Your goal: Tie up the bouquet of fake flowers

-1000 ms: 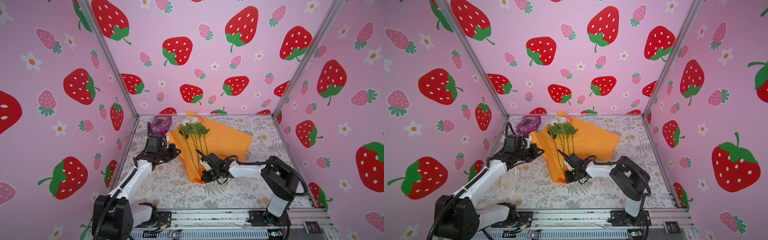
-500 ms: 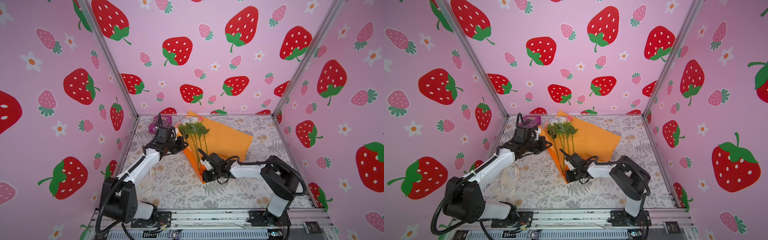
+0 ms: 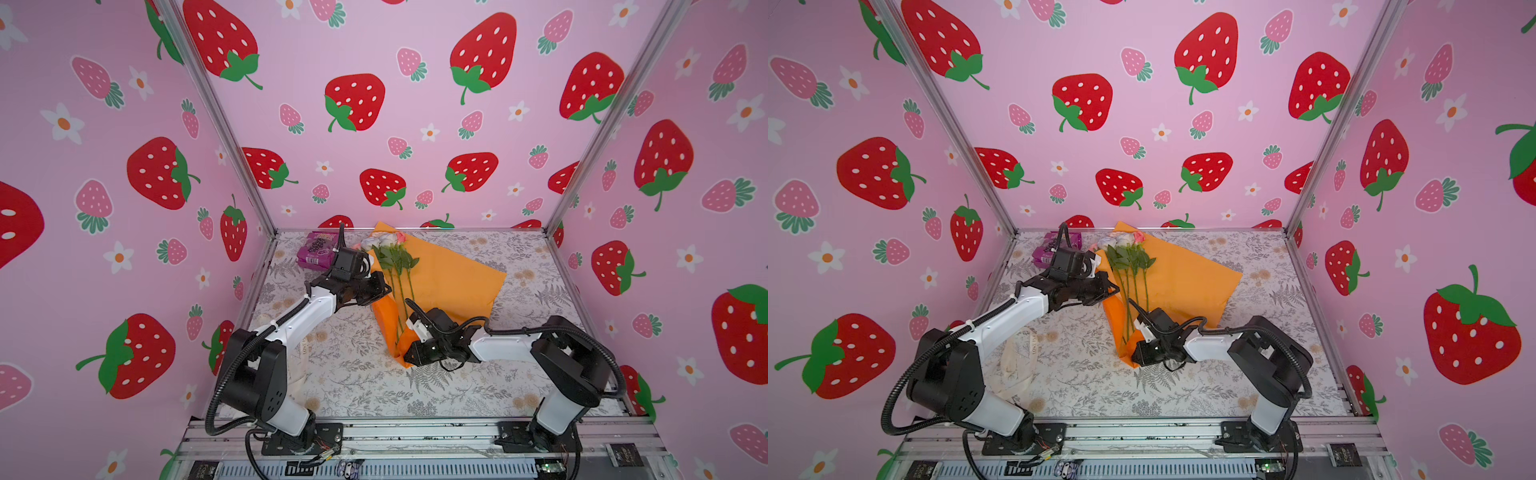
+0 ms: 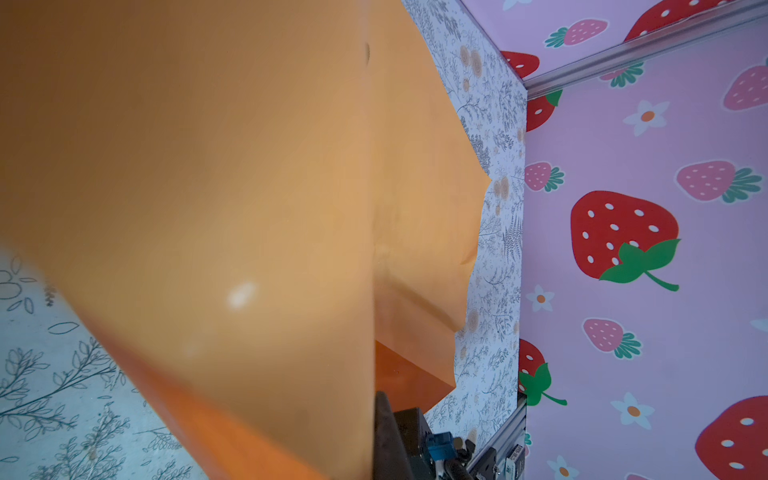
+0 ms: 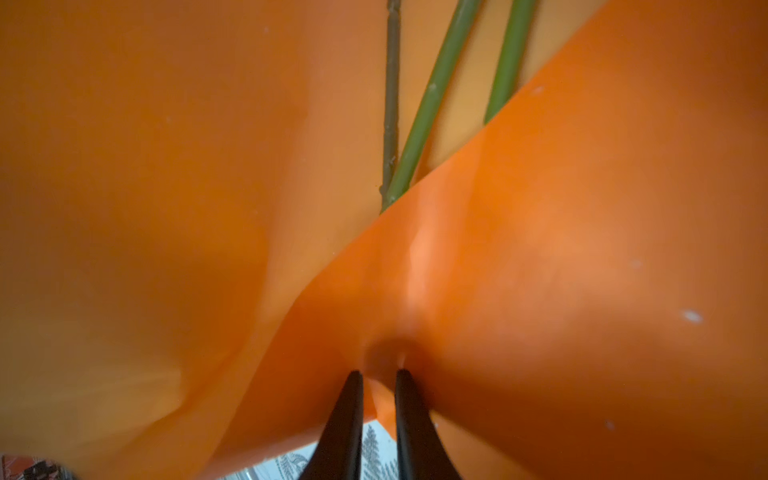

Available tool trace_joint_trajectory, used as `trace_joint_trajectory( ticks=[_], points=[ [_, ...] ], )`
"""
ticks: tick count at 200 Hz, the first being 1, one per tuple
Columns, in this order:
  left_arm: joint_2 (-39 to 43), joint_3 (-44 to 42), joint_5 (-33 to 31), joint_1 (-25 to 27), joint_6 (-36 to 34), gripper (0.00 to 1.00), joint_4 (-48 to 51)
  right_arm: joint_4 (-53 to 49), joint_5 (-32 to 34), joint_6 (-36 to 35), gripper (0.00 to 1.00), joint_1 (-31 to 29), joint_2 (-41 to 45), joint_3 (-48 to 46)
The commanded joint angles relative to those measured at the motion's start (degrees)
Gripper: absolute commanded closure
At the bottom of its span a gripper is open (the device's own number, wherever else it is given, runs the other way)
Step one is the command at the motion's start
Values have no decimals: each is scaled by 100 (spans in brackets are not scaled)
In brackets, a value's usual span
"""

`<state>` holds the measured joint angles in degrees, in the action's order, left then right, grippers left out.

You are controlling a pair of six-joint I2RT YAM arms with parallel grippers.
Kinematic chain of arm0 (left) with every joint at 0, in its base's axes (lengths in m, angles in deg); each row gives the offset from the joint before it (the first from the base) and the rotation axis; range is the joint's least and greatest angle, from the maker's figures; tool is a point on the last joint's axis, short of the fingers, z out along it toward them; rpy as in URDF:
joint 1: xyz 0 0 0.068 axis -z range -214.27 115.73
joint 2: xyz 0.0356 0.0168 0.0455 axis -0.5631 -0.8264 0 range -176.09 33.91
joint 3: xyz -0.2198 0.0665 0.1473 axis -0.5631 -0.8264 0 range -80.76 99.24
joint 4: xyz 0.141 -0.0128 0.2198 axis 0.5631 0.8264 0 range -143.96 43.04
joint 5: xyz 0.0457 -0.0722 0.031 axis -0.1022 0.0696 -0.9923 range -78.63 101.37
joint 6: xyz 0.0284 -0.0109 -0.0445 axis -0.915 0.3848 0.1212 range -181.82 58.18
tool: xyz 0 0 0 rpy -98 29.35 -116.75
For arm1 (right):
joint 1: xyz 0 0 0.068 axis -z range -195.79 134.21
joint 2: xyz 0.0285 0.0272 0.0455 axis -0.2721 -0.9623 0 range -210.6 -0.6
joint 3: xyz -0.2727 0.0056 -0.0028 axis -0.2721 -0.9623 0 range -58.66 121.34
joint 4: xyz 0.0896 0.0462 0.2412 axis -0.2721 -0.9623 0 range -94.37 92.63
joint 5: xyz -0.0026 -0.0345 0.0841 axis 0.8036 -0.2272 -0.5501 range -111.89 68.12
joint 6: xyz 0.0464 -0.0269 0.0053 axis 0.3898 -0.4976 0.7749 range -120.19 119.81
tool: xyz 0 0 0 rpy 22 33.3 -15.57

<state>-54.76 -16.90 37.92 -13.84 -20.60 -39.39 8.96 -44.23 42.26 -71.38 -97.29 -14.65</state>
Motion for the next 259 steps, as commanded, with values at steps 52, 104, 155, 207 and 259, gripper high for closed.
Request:
trace_joint_trajectory(
  ticks=[52, 104, 155, 207, 259],
  points=[
    [-343, 465, -80, 106, 190, 100, -301, -334, 608, 279, 82, 223, 569, -464],
    [-557, 553, -53, 204, 203, 100, -411, -315, 784, 288, 78, 381, 1308, -726],
    [-757, 727, -77, 289, 186, 100, -398, -97, 799, 187, 55, 435, 2153, -812],
    [-957, 860, -76, 374, 230, 100, -462, 325, -22, 134, 43, 426, 1770, -367],
    [-1096, 986, -55, 440, 239, 100, -464, 28, 471, 527, 42, 422, 1157, 89]
  ],
)
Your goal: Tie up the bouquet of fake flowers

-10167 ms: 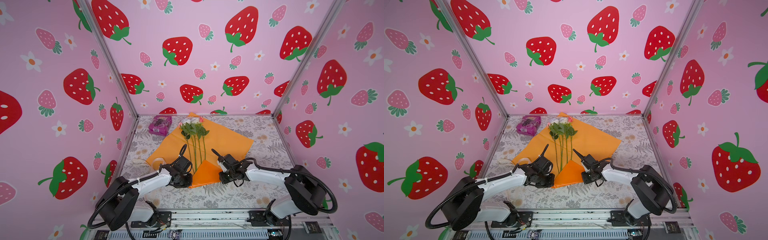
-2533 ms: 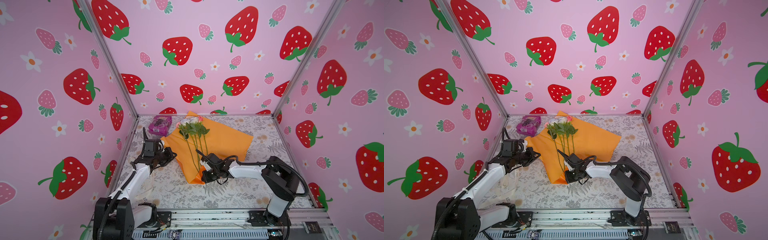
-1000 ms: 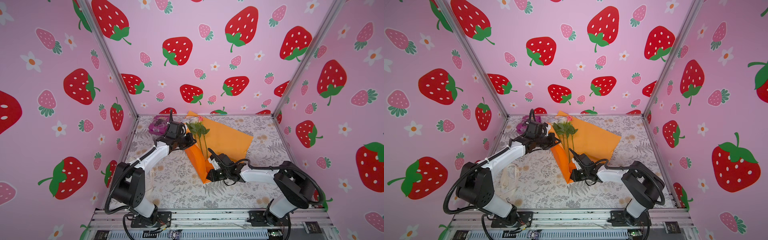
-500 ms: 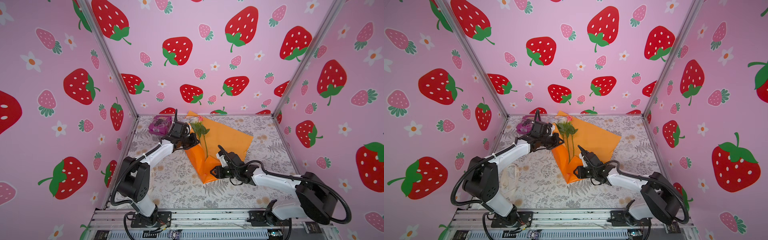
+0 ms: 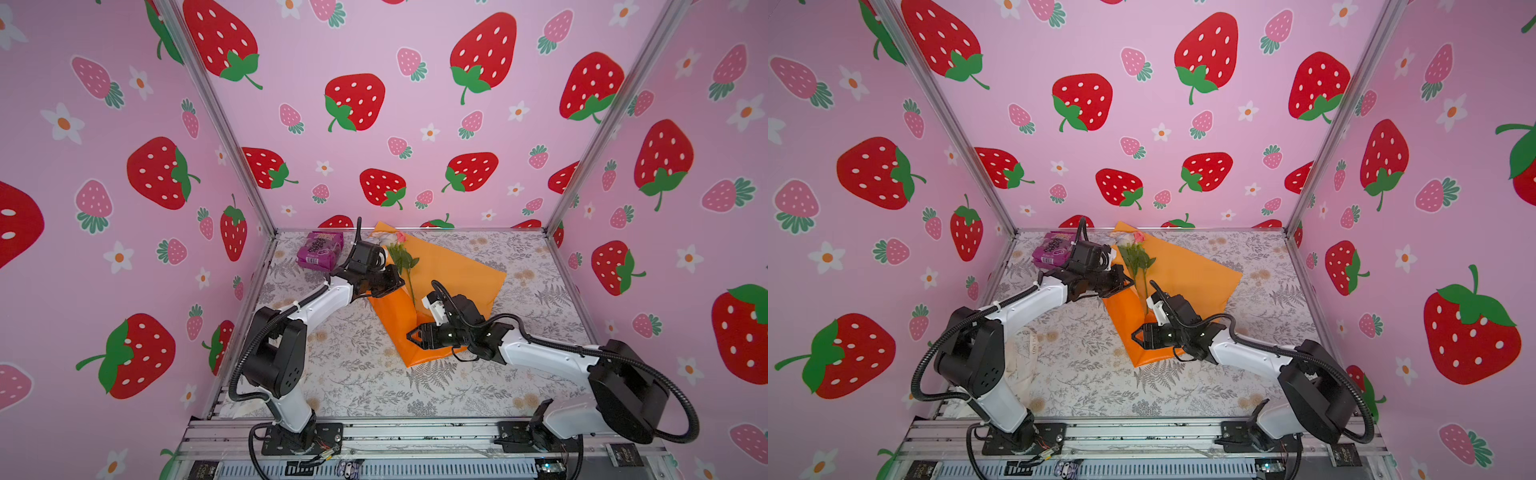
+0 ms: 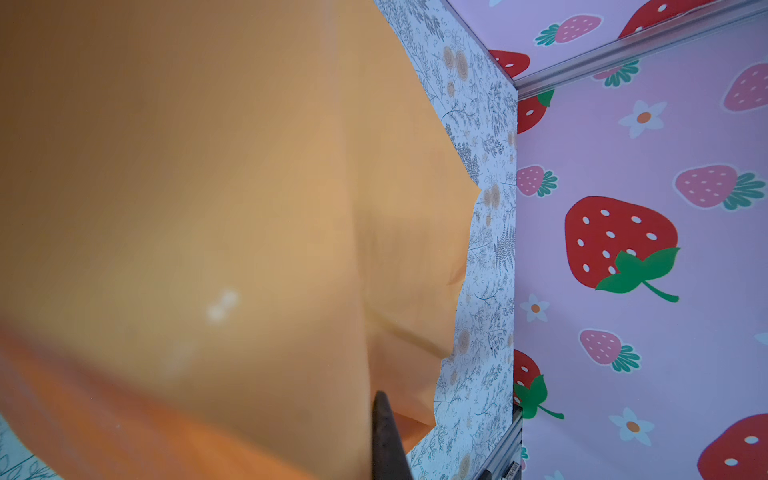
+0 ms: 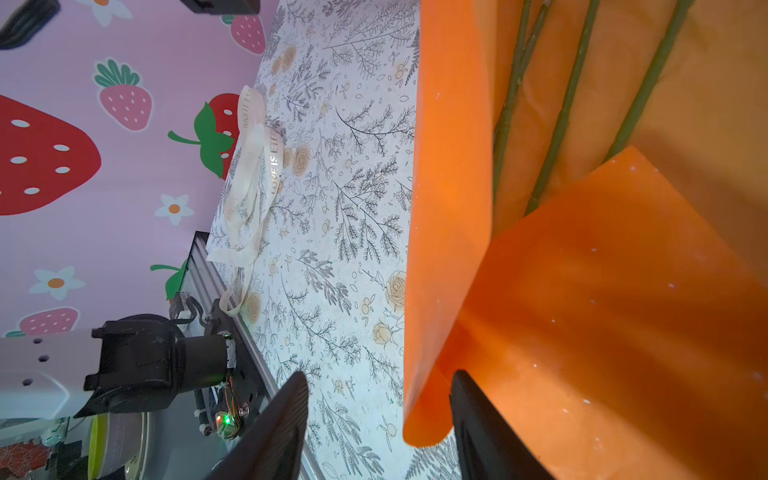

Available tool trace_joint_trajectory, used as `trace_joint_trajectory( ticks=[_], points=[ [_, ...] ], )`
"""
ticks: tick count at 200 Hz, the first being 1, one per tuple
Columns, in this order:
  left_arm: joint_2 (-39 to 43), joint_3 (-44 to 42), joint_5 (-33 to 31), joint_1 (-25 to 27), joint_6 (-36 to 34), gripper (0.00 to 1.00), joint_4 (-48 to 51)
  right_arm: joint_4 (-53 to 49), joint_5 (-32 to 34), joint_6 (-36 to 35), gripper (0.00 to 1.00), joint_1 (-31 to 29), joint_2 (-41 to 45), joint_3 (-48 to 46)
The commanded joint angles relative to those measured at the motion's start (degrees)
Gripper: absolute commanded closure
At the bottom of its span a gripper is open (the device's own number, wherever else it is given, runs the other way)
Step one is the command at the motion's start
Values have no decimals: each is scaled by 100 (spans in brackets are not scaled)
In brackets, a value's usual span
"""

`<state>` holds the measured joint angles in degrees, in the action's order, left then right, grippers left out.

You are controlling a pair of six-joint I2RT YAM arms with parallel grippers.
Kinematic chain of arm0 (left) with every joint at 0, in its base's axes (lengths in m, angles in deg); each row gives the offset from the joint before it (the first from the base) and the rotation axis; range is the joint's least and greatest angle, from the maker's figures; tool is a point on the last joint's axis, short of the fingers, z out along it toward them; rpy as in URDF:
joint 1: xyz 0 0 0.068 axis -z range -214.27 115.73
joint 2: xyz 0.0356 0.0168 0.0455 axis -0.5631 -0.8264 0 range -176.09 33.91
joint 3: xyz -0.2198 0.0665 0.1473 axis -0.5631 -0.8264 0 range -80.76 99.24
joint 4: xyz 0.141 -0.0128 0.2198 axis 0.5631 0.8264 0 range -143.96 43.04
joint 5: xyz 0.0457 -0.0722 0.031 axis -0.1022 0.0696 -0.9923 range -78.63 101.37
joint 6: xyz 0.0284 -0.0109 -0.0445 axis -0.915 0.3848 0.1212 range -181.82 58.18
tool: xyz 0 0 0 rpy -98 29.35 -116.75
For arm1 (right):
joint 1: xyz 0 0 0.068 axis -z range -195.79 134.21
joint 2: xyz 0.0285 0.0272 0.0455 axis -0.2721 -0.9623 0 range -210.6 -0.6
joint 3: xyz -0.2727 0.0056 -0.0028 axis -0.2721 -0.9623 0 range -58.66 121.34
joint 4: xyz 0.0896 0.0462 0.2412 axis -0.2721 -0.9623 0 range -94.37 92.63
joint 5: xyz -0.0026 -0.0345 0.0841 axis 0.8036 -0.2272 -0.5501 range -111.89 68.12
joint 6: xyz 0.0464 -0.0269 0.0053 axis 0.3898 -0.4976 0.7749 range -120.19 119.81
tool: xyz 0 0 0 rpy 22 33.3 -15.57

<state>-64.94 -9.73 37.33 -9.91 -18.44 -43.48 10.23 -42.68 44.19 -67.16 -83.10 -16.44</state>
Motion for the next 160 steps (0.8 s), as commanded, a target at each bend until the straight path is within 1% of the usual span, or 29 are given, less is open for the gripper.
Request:
trace_joint_trajectory(
  ticks=[1, 32, 47, 52, 57, 65, 73, 75, 87, 112, 126, 132, 134, 137, 148, 154, 160],
  points=[
    [-80, 270, 9, 40, 22, 100, -55, -108, 328, 343, 42, -2, -277, 282],
    [-100, 327, 30, 70, 22, 100, -27, -198, 813, 480, 43, 42, -610, 570],
    [-124, 333, 32, 72, 13, 100, -15, -70, 711, 490, 44, 176, -732, 578],
    [-135, 331, 39, 76, 14, 100, -20, 37, 637, 522, 47, 223, -780, 554],
    [-142, 333, 41, 78, 26, 100, -33, 177, 484, 557, 54, 285, -843, 530],
    [-165, 333, 57, 86, 51, 100, -69, 337, 322, 578, 61, 358, -927, 525],
    [-186, 348, 73, 91, 70, 100, -97, 401, 221, 573, 66, 409, -999, 541],
    [-198, 350, 82, 94, 73, 100, -105, 415, 185, 559, 69, 421, -1023, 553],
    [-222, 381, 94, 101, 81, 100, -105, 373, 116, 484, 78, 472, -1079, 602],
    [-264, 438, 132, 115, 57, 100, -58, 571, 54, 523, 90, 518, -1067, 387],
    [-291, 471, 192, 115, 23, 100, 0, 650, -3, 559, 91, 544, -1080, 254],
    [-305, 490, 214, 119, 7, 96, 35, 691, 8, 583, 92, 547, -1071, 187],
    [-303, 495, 223, 128, -6, 91, 44, 708, 8, 592, 92, 553, -1061, 161],
    [-302, 507, 237, 122, -15, 87, 68, 741, 18, 600, 92, 553, -1052, 130],
    [-289, 525, 271, 121, -70, 76, 124, 876, 7, 639, 92, 572, -1027, 0],
    [-265, 534, 278, 118, -109, 68, 166, 944, 7, 670, 92, 584, -1014, -59],
    [-230, 542, 283, 112, -132, 63, 204, 983, 17, 684, 92, 602, -1020, -104]
  ],
)
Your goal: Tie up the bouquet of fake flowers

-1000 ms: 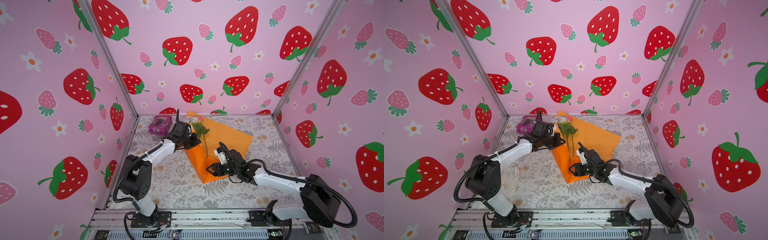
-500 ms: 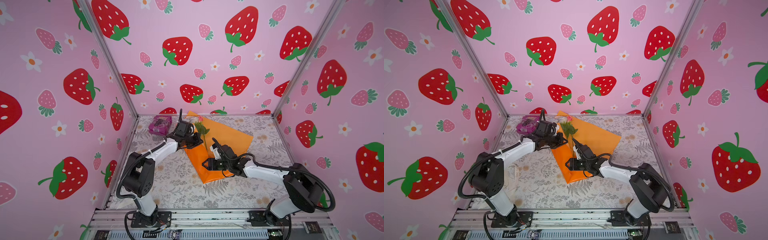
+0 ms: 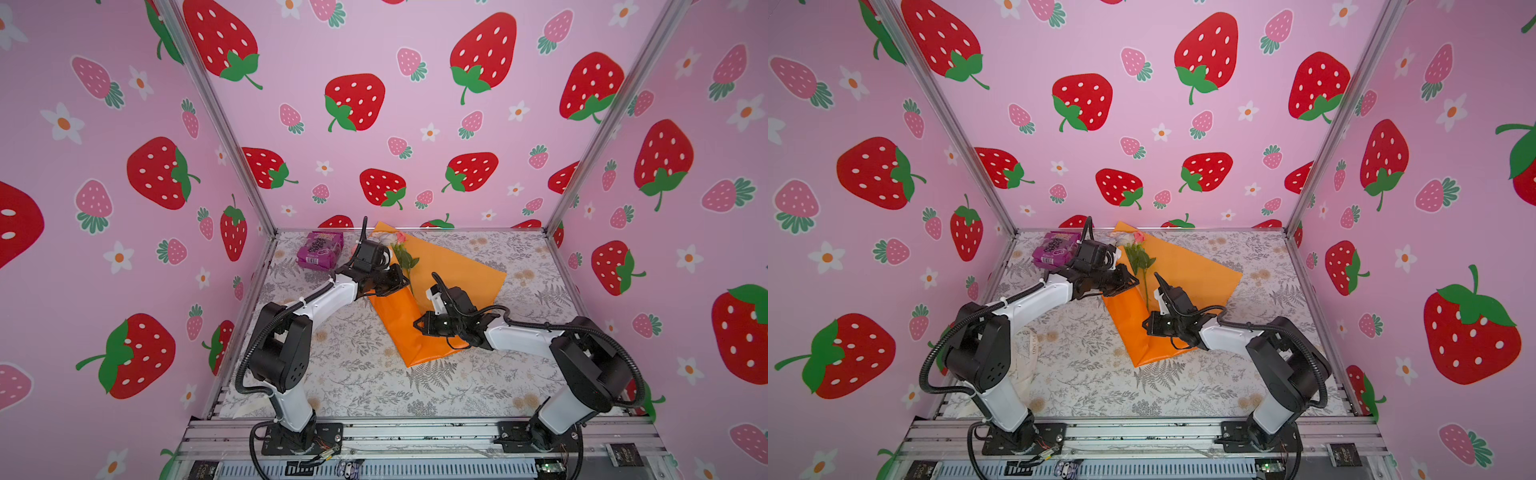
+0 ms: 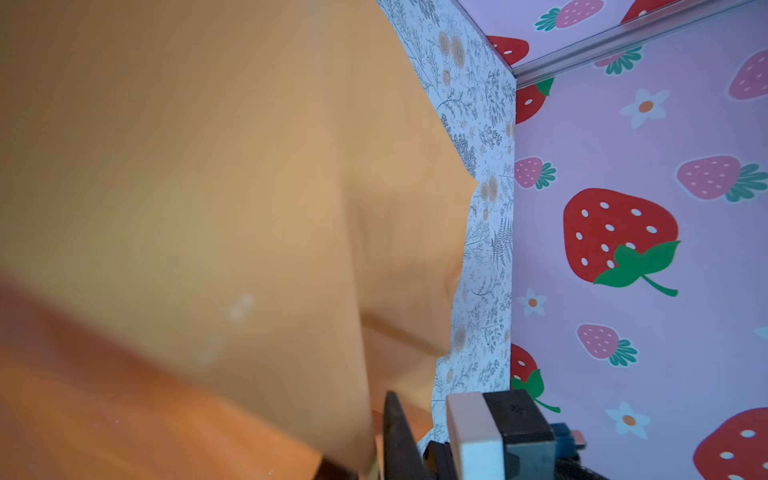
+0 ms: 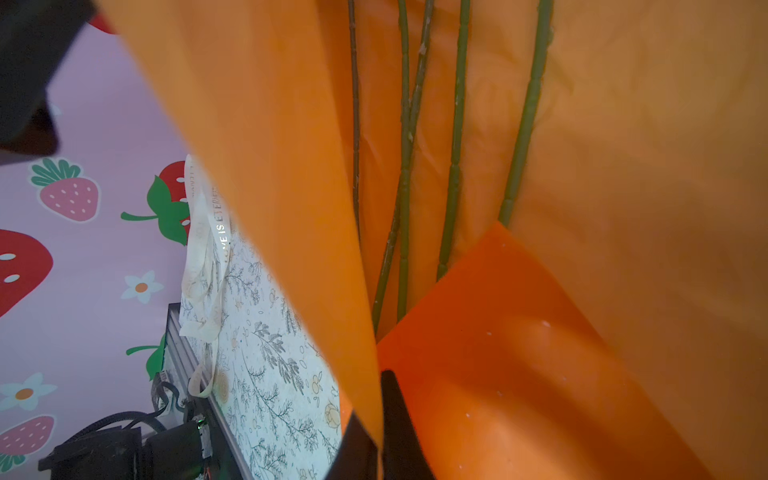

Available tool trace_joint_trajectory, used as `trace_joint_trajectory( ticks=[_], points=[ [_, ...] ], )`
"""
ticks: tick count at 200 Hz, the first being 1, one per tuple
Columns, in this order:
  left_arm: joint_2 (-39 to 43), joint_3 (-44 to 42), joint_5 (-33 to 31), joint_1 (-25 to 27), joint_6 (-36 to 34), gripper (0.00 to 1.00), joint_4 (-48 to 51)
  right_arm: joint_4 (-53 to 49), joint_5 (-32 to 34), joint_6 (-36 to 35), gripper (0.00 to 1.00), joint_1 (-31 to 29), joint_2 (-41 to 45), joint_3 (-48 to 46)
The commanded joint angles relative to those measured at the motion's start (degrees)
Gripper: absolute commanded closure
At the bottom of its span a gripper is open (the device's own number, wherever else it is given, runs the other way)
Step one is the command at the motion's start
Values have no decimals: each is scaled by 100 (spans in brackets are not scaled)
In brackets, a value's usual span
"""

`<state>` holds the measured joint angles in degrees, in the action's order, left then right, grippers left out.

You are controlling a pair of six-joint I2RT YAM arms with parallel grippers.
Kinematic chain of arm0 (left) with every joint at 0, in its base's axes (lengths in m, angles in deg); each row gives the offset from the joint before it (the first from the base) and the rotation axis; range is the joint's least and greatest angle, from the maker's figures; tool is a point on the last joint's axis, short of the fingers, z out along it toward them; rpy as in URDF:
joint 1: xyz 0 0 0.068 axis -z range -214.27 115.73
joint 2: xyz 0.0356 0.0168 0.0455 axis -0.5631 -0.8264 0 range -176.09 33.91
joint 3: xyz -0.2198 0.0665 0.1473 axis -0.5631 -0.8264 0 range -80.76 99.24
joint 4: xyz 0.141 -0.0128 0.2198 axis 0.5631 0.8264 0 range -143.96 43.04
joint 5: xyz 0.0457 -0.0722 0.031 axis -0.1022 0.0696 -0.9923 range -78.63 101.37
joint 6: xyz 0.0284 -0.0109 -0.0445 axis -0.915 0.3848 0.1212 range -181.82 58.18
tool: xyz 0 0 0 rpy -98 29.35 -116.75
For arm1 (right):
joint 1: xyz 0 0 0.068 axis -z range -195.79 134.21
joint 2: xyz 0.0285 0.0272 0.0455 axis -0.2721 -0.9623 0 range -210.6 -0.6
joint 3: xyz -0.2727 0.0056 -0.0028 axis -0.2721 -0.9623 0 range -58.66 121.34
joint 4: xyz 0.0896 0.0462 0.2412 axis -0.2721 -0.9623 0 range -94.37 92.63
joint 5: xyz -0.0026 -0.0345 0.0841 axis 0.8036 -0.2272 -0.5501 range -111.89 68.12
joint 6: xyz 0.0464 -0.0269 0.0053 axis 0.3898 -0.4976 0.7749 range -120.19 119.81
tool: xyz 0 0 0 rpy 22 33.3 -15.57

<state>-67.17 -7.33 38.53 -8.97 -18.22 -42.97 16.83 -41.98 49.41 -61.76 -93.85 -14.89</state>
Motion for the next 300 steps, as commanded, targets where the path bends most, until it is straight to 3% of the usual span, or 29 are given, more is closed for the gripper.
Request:
trace_joint_trajectory(
  ticks=[1, 17, 38, 67, 91, 111, 142, 183, 282, 300],
  points=[
    [-3, 303, 165, 27, -161, 62, 165, 326, -59, 167, 92, 66, 59, -262],
    [131, 312, 133, 32, -273, 47, 304, 367, -52, 163, 92, 107, 63, -332],
    [359, 272, 35, 19, -425, 37, 511, 417, -61, 147, 94, 156, 62, -437],
    [760, -84, -264, -4, -514, 34, 581, 359, -64, -64, 93, 232, 52, -427],
    [853, -585, -220, -150, -373, 41, 354, 312, -124, -93, 93, 338, -16, -469],
    [773, -903, -64, -210, -275, 53, 104, 276, -166, -57, 93, 379, -44, -528],
    [432, -1143, 283, -210, -166, 63, -289, -116, 192, -140, 93, 384, -57, -522],
    [-34, -1222, 583, -125, -96, 67, -672, -574, 426, -528, 91, 379, -193, -310],
    [-802, -1318, 493, 190, -140, 67, -942, -924, 598, -595, 87, 388, 173, -88],
    [-865, -1309, 468, 241, -167, 68, -939, -1148, 645, -595, 77, 392, 314, -26]
  ],
)
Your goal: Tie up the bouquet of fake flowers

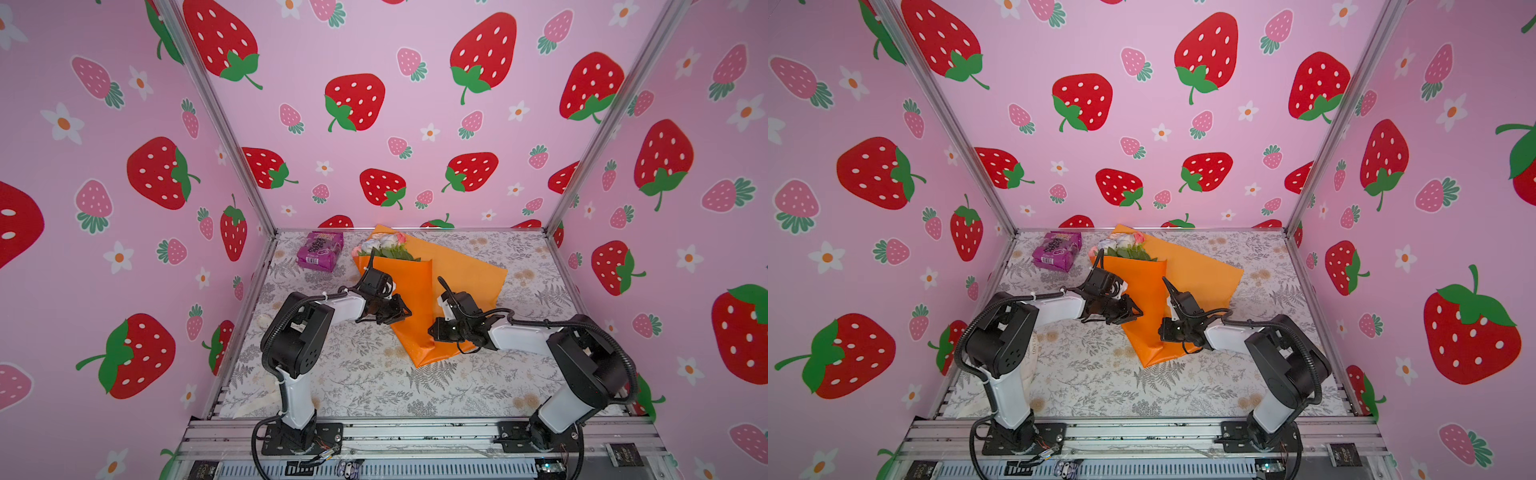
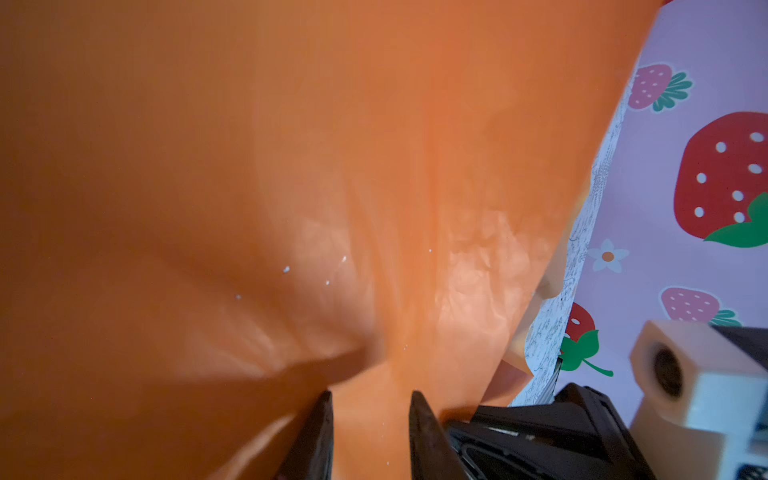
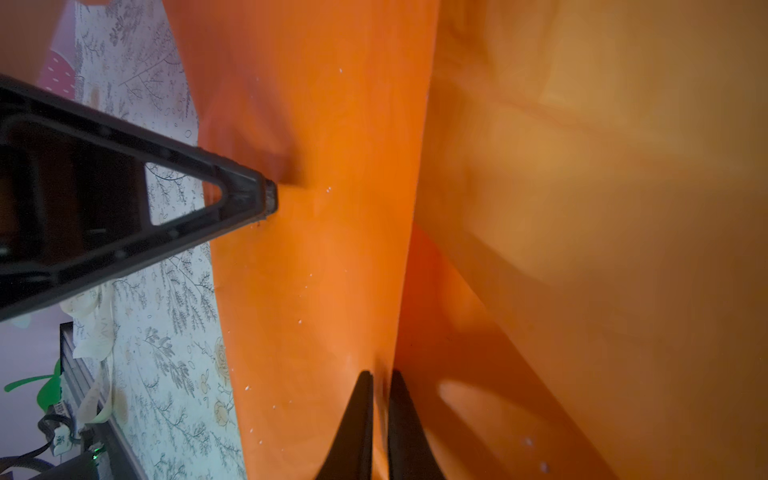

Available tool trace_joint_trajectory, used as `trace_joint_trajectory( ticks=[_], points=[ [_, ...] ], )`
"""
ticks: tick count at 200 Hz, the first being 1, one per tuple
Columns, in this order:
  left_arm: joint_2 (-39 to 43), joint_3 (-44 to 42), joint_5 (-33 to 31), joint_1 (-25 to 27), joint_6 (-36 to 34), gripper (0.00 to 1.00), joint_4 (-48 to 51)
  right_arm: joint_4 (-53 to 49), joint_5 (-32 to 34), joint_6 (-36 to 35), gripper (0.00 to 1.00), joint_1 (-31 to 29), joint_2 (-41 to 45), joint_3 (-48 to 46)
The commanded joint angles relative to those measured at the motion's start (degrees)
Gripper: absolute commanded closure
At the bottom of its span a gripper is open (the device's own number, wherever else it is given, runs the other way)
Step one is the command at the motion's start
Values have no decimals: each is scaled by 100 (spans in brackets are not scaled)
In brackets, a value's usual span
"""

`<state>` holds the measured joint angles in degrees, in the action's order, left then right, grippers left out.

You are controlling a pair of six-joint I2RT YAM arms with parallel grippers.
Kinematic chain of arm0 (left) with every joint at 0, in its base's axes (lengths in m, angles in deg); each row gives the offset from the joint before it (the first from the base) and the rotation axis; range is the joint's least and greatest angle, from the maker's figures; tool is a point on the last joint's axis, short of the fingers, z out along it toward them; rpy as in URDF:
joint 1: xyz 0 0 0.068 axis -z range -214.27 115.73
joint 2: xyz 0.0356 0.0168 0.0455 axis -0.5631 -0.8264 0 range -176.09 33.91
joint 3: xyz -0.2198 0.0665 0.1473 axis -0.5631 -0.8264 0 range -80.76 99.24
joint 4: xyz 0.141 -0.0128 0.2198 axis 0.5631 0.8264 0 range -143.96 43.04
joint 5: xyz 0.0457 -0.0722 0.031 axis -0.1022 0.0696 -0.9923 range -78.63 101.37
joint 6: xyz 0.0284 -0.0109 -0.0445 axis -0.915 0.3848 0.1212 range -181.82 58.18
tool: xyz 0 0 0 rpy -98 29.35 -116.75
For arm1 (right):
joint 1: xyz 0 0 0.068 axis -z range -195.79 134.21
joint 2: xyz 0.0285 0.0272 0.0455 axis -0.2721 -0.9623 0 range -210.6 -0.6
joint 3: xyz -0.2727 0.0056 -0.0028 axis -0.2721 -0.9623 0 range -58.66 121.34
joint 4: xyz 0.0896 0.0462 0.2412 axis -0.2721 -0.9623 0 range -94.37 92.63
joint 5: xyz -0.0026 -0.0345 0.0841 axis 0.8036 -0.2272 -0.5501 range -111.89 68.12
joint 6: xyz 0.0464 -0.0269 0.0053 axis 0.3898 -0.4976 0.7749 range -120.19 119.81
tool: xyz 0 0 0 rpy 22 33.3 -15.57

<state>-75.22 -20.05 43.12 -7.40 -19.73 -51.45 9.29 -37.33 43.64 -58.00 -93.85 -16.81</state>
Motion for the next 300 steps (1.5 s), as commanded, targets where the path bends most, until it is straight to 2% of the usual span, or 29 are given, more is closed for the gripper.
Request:
trace_joint_trajectory(
  ticks=[1, 18, 31, 41, 54, 75, 105, 131, 182, 229, 253, 277, 300],
  points=[
    [-63, -39, 8, 87, -16, 68, -96, -416, 190, -16, 76, 14, 324, 184],
    [-83, -61, -34, 121, -23, 68, -127, -749, 365, -8, 58, 12, 630, 296],
    [-108, -71, -63, 129, -18, 68, -143, -877, 582, 39, 53, -3, 978, 288],
    [-140, -69, -63, 129, -11, 68, -158, -598, 435, -1, 52, -56, 1285, 162],
    [-175, -77, -53, 138, 9, 68, -205, -196, 121, 35, 56, -164, 1488, -20],
    [-206, -67, -33, 145, 21, 68, -216, 77, -633, 57, 69, -452, 1229, 7],
    [-167, -59, -45, 151, 4, 68, -188, 135, -826, -36, 80, -918, 588, 240],
    [-162, -63, -44, 152, -16, 68, -176, 99, -890, -65, 80, -1017, 113, 403],
    [-73, -29, 51, 155, -27, 68, -164, -155, -582, -350, 81, -931, -418, 240],
    [539, 283, 129, 149, -363, 60, 253, 82, -619, -122, 82, -902, -339, -359],
    [992, 246, -176, 76, -451, 57, 428, 177, -611, -12, 83, -902, -285, -475],
    [1202, -38, -370, -230, -407, 64, 397, 238, -570, 64, 83, -902, -270, -525],
    [1061, -254, 2, -630, -258, 71, -3, 234, -558, 88, 83, -902, -264, -524]
  ],
)
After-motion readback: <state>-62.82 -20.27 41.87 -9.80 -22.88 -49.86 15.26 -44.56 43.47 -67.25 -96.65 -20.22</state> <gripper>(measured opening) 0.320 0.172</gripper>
